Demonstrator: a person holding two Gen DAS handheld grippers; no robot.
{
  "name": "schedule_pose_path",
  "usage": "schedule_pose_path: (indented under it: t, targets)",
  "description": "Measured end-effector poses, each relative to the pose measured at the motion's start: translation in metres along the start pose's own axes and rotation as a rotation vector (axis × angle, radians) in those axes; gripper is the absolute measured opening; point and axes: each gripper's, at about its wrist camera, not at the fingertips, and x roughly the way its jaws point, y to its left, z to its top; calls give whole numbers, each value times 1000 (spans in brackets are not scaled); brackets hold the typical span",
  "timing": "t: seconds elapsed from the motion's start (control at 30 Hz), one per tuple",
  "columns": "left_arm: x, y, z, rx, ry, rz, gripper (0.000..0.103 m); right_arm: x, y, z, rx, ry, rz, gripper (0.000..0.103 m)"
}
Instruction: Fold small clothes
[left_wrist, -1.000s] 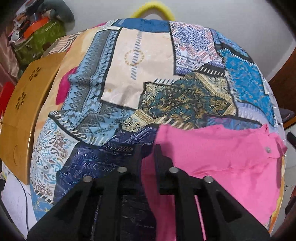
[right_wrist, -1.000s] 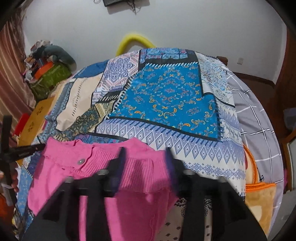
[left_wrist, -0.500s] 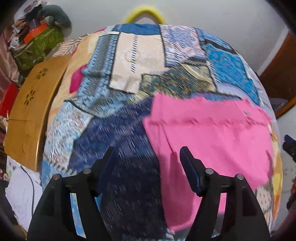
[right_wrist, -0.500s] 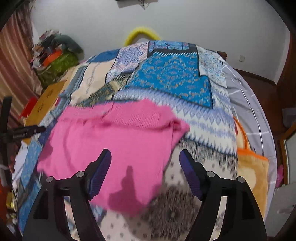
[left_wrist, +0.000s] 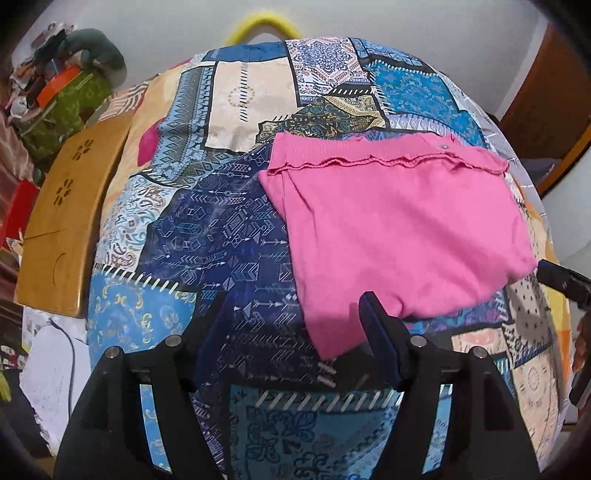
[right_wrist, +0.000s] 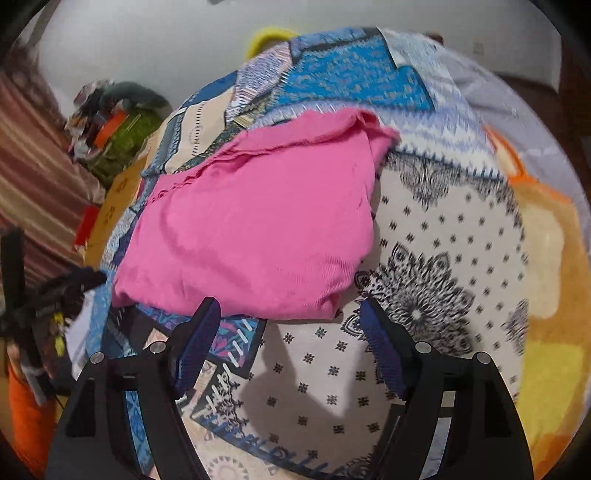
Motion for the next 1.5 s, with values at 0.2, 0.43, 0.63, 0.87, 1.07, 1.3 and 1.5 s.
schedule_pose_path:
  t: [0.2,0.43,0.63,0.87,1.07,1.3,1.5]
  targets:
    - [3,6,0,-6,1,20,70,23,-7,5,70,5,28,71]
    - [27,9,15,10,27,54,70,31,2,12,-22,-16,43,16]
    - [47,16,43,-45,40,12,70,25,-6,18,-121,-17,5,11]
    - [58,10,77,-70,-20,-33,70,9,-36,40,-130,-57,-81,11]
    - [81,-1,96,-59,14,-80,70,6,-60,64,-88,-89,-151,11]
    - [102,-20,107,-75,44,-173,70,14,-68,75,-76,-101,-189,11]
    - [104,-34,114,-57,30,-208,47,12,-65,71,-102,-103,-204,15]
